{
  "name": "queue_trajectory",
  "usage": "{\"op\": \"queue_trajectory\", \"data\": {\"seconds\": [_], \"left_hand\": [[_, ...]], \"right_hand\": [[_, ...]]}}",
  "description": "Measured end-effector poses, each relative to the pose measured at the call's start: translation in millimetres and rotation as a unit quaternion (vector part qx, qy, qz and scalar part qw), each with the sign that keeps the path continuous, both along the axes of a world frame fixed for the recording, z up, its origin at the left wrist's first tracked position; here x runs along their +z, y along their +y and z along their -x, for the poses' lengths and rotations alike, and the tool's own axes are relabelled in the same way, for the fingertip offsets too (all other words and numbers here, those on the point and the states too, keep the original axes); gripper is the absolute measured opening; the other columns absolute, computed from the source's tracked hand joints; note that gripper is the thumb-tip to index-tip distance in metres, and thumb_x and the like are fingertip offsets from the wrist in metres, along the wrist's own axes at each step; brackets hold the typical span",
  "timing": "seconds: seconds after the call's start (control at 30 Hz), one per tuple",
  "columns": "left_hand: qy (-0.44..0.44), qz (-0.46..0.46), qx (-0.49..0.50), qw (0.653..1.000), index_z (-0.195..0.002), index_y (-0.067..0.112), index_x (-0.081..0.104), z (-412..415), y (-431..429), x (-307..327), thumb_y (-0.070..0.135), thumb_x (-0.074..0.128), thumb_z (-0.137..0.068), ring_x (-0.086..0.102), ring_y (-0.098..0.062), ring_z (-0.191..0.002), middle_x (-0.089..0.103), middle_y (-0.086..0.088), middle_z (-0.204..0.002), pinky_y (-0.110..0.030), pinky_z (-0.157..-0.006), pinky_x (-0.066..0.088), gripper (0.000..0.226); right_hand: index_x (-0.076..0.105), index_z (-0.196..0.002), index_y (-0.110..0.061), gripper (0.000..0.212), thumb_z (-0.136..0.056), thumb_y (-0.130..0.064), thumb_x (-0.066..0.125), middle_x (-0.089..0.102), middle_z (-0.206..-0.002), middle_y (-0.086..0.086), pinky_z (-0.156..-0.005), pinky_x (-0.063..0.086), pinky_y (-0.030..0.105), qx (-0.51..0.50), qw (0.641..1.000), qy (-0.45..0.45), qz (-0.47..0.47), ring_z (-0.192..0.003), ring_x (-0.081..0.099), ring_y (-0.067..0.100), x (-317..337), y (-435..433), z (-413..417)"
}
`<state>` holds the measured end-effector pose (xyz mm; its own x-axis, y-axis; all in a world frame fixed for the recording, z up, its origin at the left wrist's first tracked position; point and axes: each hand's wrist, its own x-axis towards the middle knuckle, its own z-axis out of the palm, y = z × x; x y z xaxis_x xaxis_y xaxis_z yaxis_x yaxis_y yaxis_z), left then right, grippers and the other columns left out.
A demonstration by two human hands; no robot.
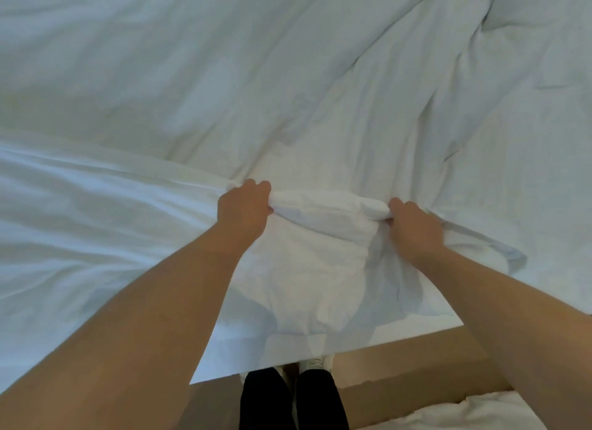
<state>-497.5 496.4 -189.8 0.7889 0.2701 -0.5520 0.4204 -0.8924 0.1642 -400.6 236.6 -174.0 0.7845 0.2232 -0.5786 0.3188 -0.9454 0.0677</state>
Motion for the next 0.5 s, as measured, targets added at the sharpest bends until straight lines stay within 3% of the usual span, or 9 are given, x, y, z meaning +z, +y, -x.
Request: {"op": "queue_trajectory", "data": {"seconds": [0.17,0.27,0.3,0.37,0.43,0.5], "left_hand": [[-0.151,-0.026,0.198,0.968,-0.116,0.010,0.051,-48,78,58,0.023,0.055,-0.095,0.056,-0.042,-0.106,0.052,-0.020,-0.118,-0.044,-0.080,0.043,0.025],[-0.187,0.005,0.278,0.942,-0.142,0.011,0.035,-64,109,80,0.020,0.051,-0.098,0.049,-0.041,-0.121,0.032,-0.018,-0.147,-0.044,-0.094,0.040,0.048],[-0.156,0.021,0.257,0.953,-0.152,0.012,0.017,-62,108,81,0.024,0.052,-0.098,0.043,-0.040,-0.130,0.013,-0.016,-0.158,-0.044,-0.100,0.038,0.065],[-0.085,0.041,0.176,0.980,-0.154,0.015,-0.010,-47,90,70,0.032,0.055,-0.096,0.029,-0.039,-0.141,-0.018,-0.013,-0.160,-0.047,-0.106,0.036,0.089],[-0.031,0.052,0.088,0.994,-0.152,0.017,-0.017,-25,59,55,0.035,0.055,-0.095,0.017,-0.038,-0.145,-0.024,-0.012,-0.159,-0.050,-0.110,0.032,0.093],[0.030,0.066,0.043,0.996,-0.152,0.018,-0.017,-4,20,47,0.034,0.051,-0.097,0.005,-0.033,-0.148,-0.024,-0.009,-0.159,-0.049,-0.116,0.023,0.089]], "right_hand": [[0.052,-0.113,-0.005,0.020,-0.098,-0.016,0.045,0.050,-0.114,0.023,-0.078,0.042,0.045,-0.008,0.976,-0.106,-0.188,-0.100,0.056,0.042,55,98,-92],[0.051,-0.124,-0.008,0.028,-0.096,-0.009,0.044,0.046,-0.128,0.019,-0.089,0.042,0.044,0.009,0.958,-0.114,-0.261,-0.112,0.053,0.041,70,155,-119],[0.046,-0.134,-0.012,0.039,-0.095,-0.006,0.044,0.038,-0.141,0.017,-0.096,0.040,0.044,0.011,0.957,-0.083,-0.276,-0.123,0.047,0.041,69,164,-115],[0.025,-0.152,-0.025,0.066,-0.093,-0.004,0.047,0.007,-0.162,0.008,-0.110,0.034,0.043,0.019,0.964,-0.004,-0.265,-0.144,0.025,0.038,58,161,-88],[0.009,-0.156,-0.033,0.078,-0.093,-0.006,0.047,-0.010,-0.164,-0.001,-0.115,0.028,0.044,0.024,0.979,0.037,-0.201,-0.148,0.012,0.037,46,131,-53],[0.007,-0.155,-0.034,0.079,-0.093,-0.006,0.047,-0.010,-0.164,-0.002,-0.119,0.020,0.044,0.037,0.990,0.041,-0.132,-0.150,0.006,0.034,41,81,-26]]}}
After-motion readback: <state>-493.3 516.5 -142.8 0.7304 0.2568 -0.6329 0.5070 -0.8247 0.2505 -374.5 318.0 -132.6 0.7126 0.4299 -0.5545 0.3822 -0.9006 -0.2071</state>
